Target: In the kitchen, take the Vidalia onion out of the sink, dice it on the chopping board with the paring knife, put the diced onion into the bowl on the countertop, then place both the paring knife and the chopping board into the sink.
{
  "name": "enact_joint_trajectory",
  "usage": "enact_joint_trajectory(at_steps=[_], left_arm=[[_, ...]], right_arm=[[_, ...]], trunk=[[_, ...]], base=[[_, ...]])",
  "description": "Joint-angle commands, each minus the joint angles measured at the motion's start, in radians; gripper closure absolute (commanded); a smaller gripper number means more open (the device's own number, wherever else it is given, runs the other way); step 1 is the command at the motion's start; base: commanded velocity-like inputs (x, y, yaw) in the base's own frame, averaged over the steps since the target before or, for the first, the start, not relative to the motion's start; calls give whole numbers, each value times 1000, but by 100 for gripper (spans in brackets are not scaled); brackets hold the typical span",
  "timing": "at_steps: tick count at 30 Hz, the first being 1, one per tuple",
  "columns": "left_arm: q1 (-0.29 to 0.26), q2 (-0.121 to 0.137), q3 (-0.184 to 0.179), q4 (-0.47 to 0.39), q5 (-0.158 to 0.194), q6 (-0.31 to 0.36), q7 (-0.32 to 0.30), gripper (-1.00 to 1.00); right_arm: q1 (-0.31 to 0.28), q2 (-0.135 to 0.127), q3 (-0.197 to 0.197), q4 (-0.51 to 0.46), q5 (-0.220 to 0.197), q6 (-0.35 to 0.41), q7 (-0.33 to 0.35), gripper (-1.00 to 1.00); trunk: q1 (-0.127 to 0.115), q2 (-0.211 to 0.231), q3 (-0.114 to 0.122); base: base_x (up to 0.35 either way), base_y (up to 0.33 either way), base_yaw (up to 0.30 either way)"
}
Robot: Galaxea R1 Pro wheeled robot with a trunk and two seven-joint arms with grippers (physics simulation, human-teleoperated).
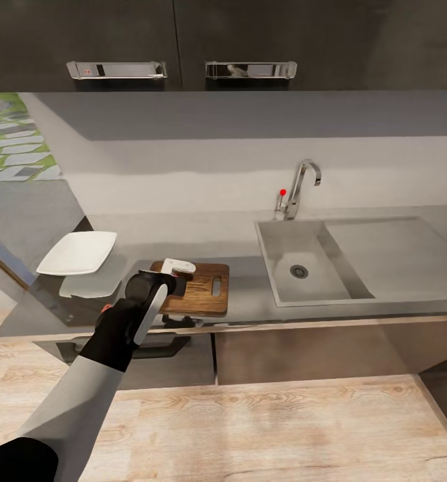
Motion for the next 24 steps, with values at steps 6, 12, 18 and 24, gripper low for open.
enact_joint_trajectory(at_steps=[6,12,18,24], left_arm=[[-1,-4,-1,5,9,3,9,100],[-1,-5,-3,-4,9,3,9,100],[-1,-1,-3,-1,9,4,9,100],[-1,0,-3,-1,9,3,9,100]], right_arm=[[0,-1,6,-1,-5,-1,-8,-100],[0,-1,6,-1,-5,-2,-8,-100],[0,-1,6,-1,-5,-1,-8,-100],[0,-1,6,-1,-5,-1,-8,-100]], trunk=[[1,-2,-2],[1,-2,-2],[1,-2,-2],[1,-2,-2]], base=[[36,0,0],[94,0,0],[8,0,0],[0,0,0]])
